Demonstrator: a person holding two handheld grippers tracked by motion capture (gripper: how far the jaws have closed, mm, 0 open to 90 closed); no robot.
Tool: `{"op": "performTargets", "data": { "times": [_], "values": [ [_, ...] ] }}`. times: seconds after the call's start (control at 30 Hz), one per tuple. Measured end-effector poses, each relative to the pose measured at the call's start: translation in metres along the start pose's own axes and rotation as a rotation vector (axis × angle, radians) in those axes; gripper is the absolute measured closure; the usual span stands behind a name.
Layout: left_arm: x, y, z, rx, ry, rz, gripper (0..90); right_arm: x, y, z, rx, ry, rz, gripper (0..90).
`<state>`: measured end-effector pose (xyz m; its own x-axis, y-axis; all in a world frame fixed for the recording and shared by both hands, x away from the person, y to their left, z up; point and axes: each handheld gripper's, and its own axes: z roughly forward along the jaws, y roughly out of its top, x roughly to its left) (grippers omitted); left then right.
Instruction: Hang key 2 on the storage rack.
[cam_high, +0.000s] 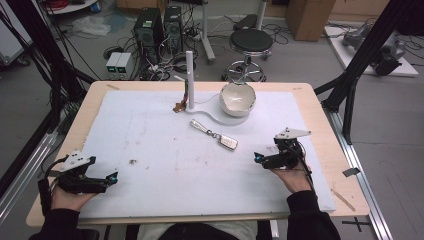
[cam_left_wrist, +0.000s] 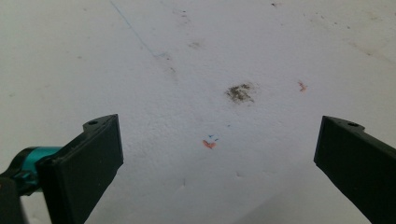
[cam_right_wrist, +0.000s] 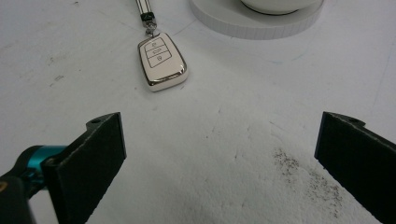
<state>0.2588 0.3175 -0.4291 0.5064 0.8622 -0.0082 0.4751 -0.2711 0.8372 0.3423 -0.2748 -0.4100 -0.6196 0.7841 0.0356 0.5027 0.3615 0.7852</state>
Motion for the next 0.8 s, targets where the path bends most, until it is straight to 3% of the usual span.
{"op": "performTargets", "data": {
  "times": [0.2, 0.53, 0.8],
  "values": [
    [-0.001, -0.001, -0.005, -0.014, 0.012, -0.003, 1.7, 0.003, 0.009, 0.007, 0.046, 0.017, -0.024, 0.9],
    [-0.001, -0.003, 0.0, -0.005, -0.027, -0.001, 1.7, 0.011, 0.03, 0.026, 0.107, 0.036, -0.07, 0.9],
    [0.001, -0.004, -0.002, -0.017, -0.033, -0.009, 1.7, 0.02, 0.05, 0.041, 0.133, 0.06, -0.103, 0.9]
  ]
}}
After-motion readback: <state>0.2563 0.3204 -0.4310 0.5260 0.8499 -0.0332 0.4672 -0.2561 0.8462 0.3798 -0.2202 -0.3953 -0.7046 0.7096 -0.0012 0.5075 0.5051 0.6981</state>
